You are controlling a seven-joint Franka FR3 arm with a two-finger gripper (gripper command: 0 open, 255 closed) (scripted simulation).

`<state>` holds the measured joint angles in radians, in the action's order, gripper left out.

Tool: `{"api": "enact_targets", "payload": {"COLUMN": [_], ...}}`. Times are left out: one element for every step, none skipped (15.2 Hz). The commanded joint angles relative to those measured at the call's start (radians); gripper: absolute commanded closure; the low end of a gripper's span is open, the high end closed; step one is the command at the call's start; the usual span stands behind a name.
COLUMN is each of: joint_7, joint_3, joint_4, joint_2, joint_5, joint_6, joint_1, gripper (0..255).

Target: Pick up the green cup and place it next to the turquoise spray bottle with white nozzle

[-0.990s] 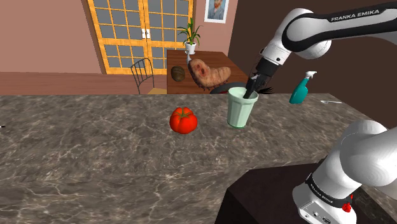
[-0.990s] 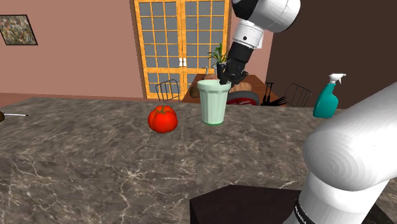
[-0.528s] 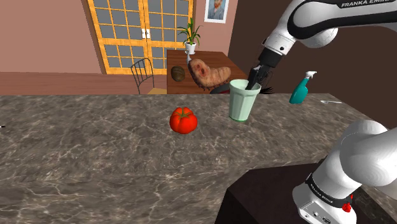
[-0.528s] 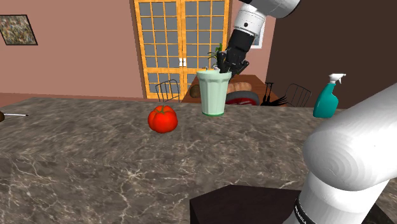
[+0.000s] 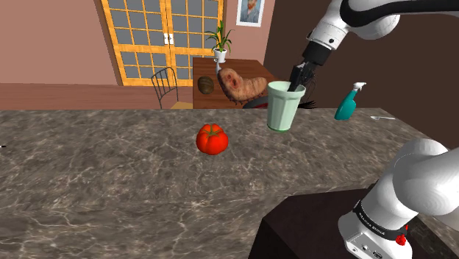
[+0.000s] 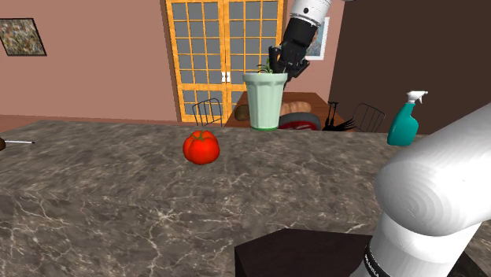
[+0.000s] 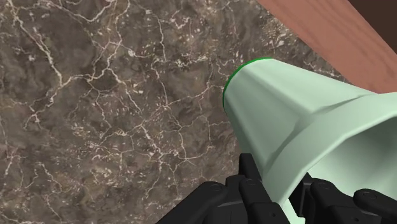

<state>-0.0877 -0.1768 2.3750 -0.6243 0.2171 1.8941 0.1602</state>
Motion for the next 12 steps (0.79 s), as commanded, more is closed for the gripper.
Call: {"api": "enact_targets", "payload": {"joint_7": [0.008,0.011,0.014,0.018,0.021,0.024,0.027,0.030,0.034,0.037,0.040,0.043], "joint_3": [0.001,0.001,0.002,0.002,0.002,0.002,0.002,0.002,0.002,0.003,0.003,0.002], "joint_4": [-0.026,-0.040,-0.055,-0.069,-0.083,-0.098,-0.113,-0.127,-0.143,-0.158,-0.173,-0.189], "joint_2": [-0.003,-0.002,-0.001,0.001,0.002,0.004,0.006,0.008,0.011,0.013,0.016,0.019], "joint_5": [-0.002,-0.002,-0.003,-0.003,-0.004,-0.004,-0.004,-0.005,-0.005,-0.005,-0.005,-0.005], "joint_6": [-0.028,-0.040,-0.053,-0.065,-0.078,-0.090,-0.103,-0.115,-0.127,-0.139,-0.152,-0.164], "joint_1": [0.000,0.000,0.001,0.001,0.002,0.002,0.003,0.003,0.004,0.005,0.005,0.006], "gripper": [255,255,255,255,255,255,255,255,255,255,255,255]}}
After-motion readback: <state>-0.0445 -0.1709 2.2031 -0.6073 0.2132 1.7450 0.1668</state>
